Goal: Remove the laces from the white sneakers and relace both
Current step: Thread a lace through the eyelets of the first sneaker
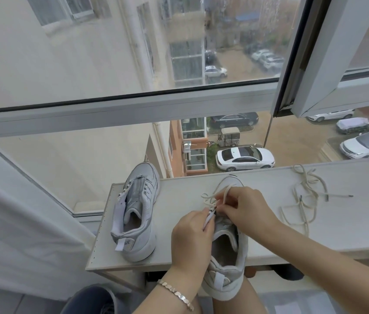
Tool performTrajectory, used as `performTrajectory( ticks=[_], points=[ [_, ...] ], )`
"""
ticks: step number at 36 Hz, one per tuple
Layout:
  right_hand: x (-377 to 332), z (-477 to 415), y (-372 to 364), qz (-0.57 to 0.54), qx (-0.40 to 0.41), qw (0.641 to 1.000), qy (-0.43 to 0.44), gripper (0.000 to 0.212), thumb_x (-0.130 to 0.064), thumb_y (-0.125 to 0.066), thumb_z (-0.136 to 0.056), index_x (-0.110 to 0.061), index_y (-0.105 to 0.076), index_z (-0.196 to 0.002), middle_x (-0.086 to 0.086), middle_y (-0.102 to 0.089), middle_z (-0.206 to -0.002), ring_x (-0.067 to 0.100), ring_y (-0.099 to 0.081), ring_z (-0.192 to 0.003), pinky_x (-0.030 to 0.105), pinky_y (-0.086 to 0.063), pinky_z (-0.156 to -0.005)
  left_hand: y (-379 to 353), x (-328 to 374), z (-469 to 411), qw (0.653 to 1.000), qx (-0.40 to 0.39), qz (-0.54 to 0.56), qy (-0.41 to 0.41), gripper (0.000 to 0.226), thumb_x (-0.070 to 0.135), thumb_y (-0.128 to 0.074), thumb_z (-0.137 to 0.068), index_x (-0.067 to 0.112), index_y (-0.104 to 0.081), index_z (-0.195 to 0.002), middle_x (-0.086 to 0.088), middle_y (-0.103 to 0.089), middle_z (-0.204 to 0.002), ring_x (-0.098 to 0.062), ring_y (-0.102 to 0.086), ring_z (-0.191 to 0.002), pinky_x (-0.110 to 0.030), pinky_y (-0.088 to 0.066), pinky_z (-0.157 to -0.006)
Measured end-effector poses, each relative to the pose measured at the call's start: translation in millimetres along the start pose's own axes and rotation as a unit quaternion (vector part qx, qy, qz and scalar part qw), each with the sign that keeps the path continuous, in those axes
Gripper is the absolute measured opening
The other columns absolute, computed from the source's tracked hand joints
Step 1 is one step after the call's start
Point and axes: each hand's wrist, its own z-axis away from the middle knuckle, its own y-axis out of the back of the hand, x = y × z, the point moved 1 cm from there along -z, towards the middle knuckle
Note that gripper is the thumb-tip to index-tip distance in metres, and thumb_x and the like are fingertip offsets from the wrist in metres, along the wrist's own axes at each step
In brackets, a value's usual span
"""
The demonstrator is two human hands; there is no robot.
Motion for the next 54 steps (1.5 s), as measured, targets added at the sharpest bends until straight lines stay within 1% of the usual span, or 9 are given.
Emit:
performTrajectory(
  ticks=[4,14,18,23,27,30,37,45,54],
  points=[
    [-4,4,-4,-0.053,0.031,0.998,-0.030,0.010,-0.009,-0.067,-0.082,-0.018,-0.070,-0.083,-0.015,-0.062,-0.074,0.007,-0.063,-0.078,0.019,-0.049,-0.079,0,3,0,1.000,0.011,-0.002,-0.012,0.011,0.011,-0.068,-0.073,0.005,-0.074,-0.080,-0.002,-0.064,-0.059,-0.015,-0.060,-0.053,-0.023,-0.047,-0.050],
    [2,-3,-5,-0.027,-0.001,0.999,-0.022,0.006,-0.011,-0.063,-0.085,-0.013,-0.063,-0.091,-0.022,-0.055,-0.076,-0.002,-0.054,-0.071,0.004,-0.041,-0.067,1,3,4,0.994,0.031,0.087,0.057,0.004,0.008,-0.075,-0.076,0.010,-0.072,-0.079,0.003,-0.066,-0.063,-0.010,-0.058,-0.056,-0.016,-0.045,-0.053],
    [6,3,10,-0.051,0.051,0.995,-0.075,0.037,-0.023,-0.077,-0.074,-0.019,-0.046,-0.093,-0.006,-0.054,-0.075,0.005,-0.052,-0.066,0.013,-0.037,-0.057,1,2,3,0.995,0.037,0.068,0.059,0.014,0.012,-0.076,-0.077,0.009,-0.063,-0.071,0.002,-0.059,-0.055,-0.017,-0.054,-0.047,-0.022,-0.041,-0.047],
    [-8,-3,30,0.078,0.002,0.993,0.084,0.010,-0.019,-0.068,-0.083,-0.028,-0.067,-0.086,-0.013,-0.049,-0.075,-0.001,-0.046,-0.065,0.017,-0.037,-0.063,-1,-1,4,0.992,0.042,0.097,0.068,0.016,0.009,-0.074,-0.078,0.008,-0.063,-0.068,-0.001,-0.059,-0.055,-0.025,-0.054,-0.051,-0.030,-0.044,-0.050],
    [-19,-13,23,0.140,-0.195,0.952,0.189,0.023,-0.015,-0.059,-0.090,-0.021,-0.070,-0.110,-0.006,-0.057,-0.107,0.003,-0.051,-0.096,0.008,-0.033,-0.081,-2,-1,5,0.988,0.037,0.127,0.080,0.014,0.010,-0.074,-0.079,0.008,-0.065,-0.068,0.000,-0.060,-0.057,-0.023,-0.051,-0.053,-0.030,-0.044,-0.051],
    [-21,-22,21,0.187,-0.249,0.930,0.196,0.023,-0.016,-0.059,-0.090,-0.019,-0.069,-0.111,-0.002,-0.060,-0.114,0.011,-0.053,-0.106,0.015,-0.036,-0.087,-1,-2,5,0.987,0.038,0.129,0.083,0.015,0.012,-0.075,-0.078,0.009,-0.066,-0.067,0.001,-0.062,-0.057,-0.021,-0.052,-0.052,-0.032,-0.045,-0.050],
    [-21,-36,25,0.232,-0.277,0.897,0.255,0.017,-0.011,-0.062,-0.088,-0.011,-0.072,-0.101,0.002,-0.066,-0.105,0.017,-0.059,-0.096,0.024,-0.042,-0.086,-3,-7,8,0.978,0.021,0.170,0.120,0.010,0.011,-0.075,-0.078,0.008,-0.070,-0.070,0.002,-0.071,-0.073,-0.020,-0.067,-0.070,-0.041,-0.054,-0.063],
    [-17,-33,26,0.322,-0.285,0.834,0.346,0.022,-0.016,-0.047,-0.093,-0.012,-0.066,-0.103,0.001,-0.061,-0.103,0.023,-0.055,-0.096,0.040,-0.045,-0.078,-3,-8,7,0.982,0.000,0.165,0.092,0.014,0.017,-0.072,-0.081,0.023,-0.060,-0.078,0.001,-0.068,-0.068,-0.024,-0.062,-0.064,-0.040,-0.051,-0.057],
    [-30,-43,24,0.412,-0.312,0.763,0.388,0.022,-0.019,-0.051,-0.086,-0.011,-0.068,-0.097,0.004,-0.061,-0.092,0.021,-0.055,-0.082,0.023,-0.028,-0.061,-2,-9,7,0.979,-0.013,0.174,0.105,0.014,0.018,-0.071,-0.081,0.025,-0.059,-0.082,0.000,-0.069,-0.070,-0.023,-0.062,-0.064,-0.040,-0.051,-0.059]
  ],
)
